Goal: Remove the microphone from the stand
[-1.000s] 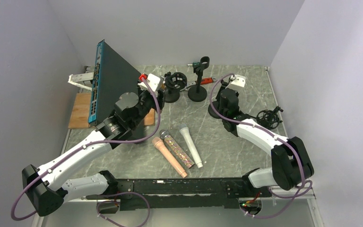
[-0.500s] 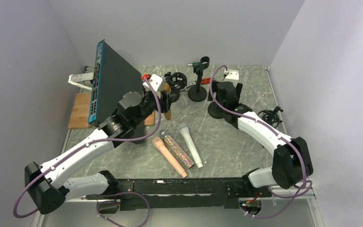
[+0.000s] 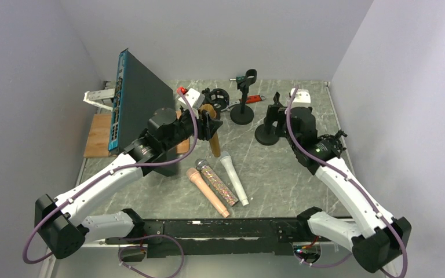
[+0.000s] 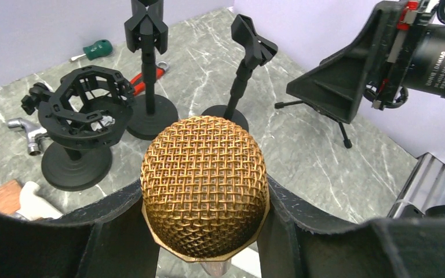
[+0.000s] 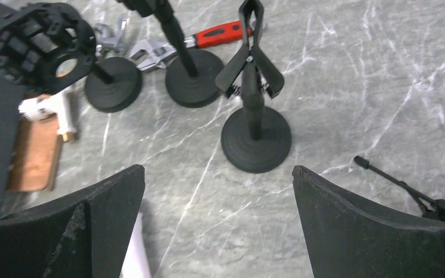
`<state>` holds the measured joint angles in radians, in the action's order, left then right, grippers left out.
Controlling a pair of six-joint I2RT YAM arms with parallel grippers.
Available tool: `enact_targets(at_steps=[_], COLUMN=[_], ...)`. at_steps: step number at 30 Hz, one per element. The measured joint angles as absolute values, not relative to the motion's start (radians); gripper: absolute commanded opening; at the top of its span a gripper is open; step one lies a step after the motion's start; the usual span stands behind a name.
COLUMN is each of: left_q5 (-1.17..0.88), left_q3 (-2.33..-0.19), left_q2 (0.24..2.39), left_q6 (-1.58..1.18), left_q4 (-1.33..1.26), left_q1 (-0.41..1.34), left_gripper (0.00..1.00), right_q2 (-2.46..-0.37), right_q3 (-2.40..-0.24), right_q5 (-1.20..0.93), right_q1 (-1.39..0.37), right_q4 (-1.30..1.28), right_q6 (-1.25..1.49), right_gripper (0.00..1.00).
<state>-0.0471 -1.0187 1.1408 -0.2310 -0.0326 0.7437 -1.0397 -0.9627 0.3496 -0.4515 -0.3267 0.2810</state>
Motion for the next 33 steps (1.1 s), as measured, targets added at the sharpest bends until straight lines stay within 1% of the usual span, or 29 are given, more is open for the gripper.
enact_targets(at_steps=[5,7,10,12,14,17,22,24,26,29,30,31,33], left_q5=[-0.102,-0.124,-0.153,-0.172,-0.185,-0.193,-0.198,-0.199,-0.204,-0.210,-0.213,-0.215,-0.221], left_q3=[-1.022,-1.022,-1.022,-1.022,-1.024,-1.029,-1.036,-1.037,-1.039,-1.039,-1.040,-1.041,-1.042], left_q2=[1.145,1.150,1.161,1.169,1.175,1.179,1.179,1.179,1.179,1.179,1.179,1.179,1.179], left_q6=[-0.262,-0.278,-0.294,-0.302,-0.307,-0.309,-0.309,-0.309,-0.309,-0.308,-0.308,-0.308,-0.309], left_q4=[-0.038,-0.041,-0.042,-0.041,-0.041,-0.040,-0.040,-0.041,-0.041,-0.041,-0.041,-0.044,-0.047], left_q1=[0.735,0.732,0.731,0.730,0.730,0.730,0.730,0.730,0.730,0.730,0.729,0.729,0.728], left_gripper=[0.00,0.00,0.00,0.00,0.00,0.00,0.00,0.00,0.00,0.00,0.00,0.00,0.00], right_q2=[-0.944,-0.917,-0.926,-0.960,-1.004,-1.071,-1.148,-1.150,-1.146,-1.136,-1.132,-1.130,-1.128], right_q3=[-0.920,-0.871,-0.802,-0.761,-0.730,-0.720,-0.720,-0.714,-0.704,-0.688,-0.685,-0.684,-0.685], right_q5=[0.200,0.114,0.006,-0.020,-0.021,0.015,0.109,0.141,0.169,0.205,0.209,0.214,0.225], right_q1=[-0.483,-0.543,-0.686,-0.793,-0.879,-0.931,-0.979,-1.001,-1.015,-1.020,-1.018,-1.016,-1.019], right_q4=[-0.321,-0.250,-0.117,-0.014,0.085,0.190,0.299,0.336,0.377,0.406,0.406,0.405,0.407], right_q6=[0.308,0.310,0.302,0.286,0.265,0.234,0.185,0.164,0.147,0.135,0.131,0.133,0.132], right_gripper=[1.00,0.99,0.96,0.92,0.83,0.73,0.65,0.56,0.37,0.14,0.05,0.00,0.00])
